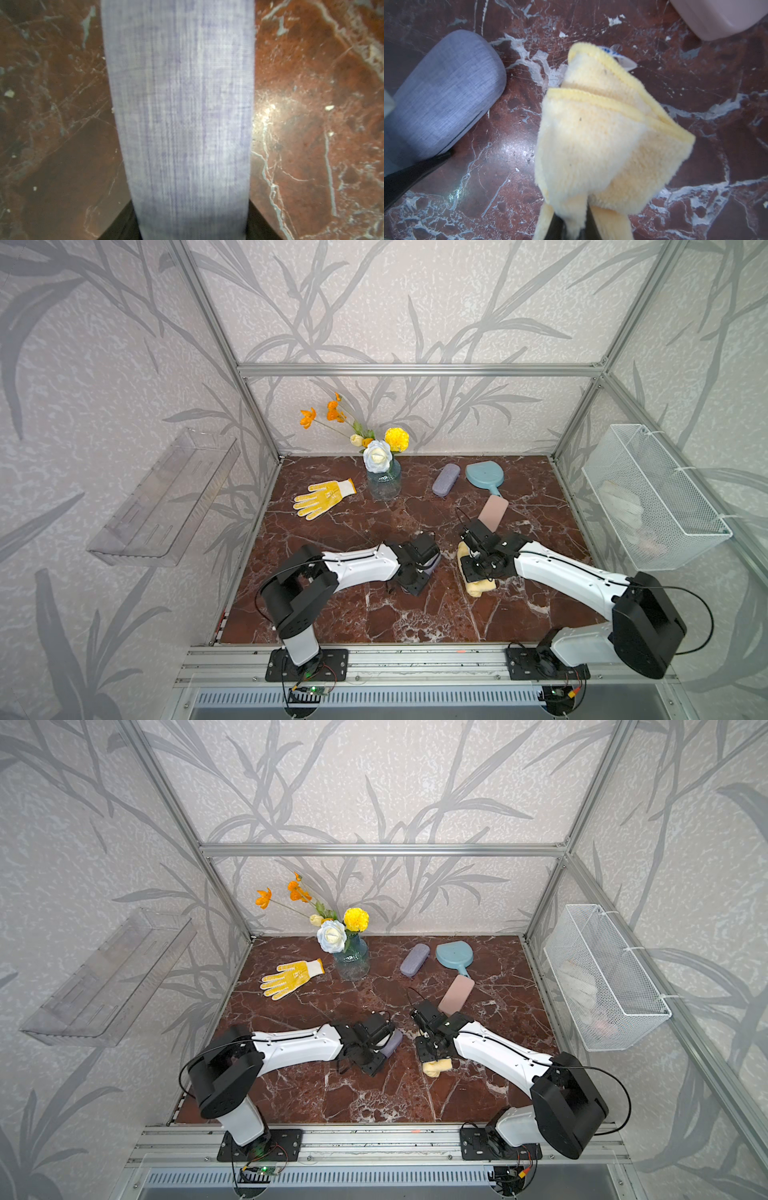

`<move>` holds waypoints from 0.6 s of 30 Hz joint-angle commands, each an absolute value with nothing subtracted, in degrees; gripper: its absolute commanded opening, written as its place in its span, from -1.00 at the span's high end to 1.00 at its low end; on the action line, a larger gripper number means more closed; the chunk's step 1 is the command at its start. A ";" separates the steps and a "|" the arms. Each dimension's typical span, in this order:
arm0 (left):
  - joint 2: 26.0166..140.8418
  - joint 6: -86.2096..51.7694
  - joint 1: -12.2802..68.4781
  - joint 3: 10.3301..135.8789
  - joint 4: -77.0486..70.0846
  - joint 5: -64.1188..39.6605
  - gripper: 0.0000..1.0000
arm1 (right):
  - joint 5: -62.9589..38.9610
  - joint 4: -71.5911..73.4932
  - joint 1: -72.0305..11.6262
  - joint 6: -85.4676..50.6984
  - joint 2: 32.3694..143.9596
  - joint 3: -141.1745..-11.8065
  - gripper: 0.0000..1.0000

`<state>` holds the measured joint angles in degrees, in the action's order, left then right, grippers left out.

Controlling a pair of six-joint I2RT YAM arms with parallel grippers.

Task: Wipe the eyeglass case
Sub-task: Pick up the cleaning item at the center of the board.

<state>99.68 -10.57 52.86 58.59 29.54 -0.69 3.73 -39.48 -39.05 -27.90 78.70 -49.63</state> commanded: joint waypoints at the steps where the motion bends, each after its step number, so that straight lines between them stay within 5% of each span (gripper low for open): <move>1: 99.81 -7.21 53.64 58.74 31.78 0.34 -0.09 | 5.10 -41.66 -38.02 -28.68 76.87 -49.50 0.88; 8: 96.23 -9.12 54.43 54.29 25.52 1.90 -0.69 | 5.01 -42.61 -36.75 -27.71 77.00 -51.55 0.90; 18: 85.35 -12.78 54.40 40.30 7.24 4.65 -0.70 | 3.92 -44.06 -36.77 -26.36 78.99 -55.16 0.90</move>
<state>88.27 -11.38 54.24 43.24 15.38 2.96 3.99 -42.17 -36.95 -26.98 78.43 -53.04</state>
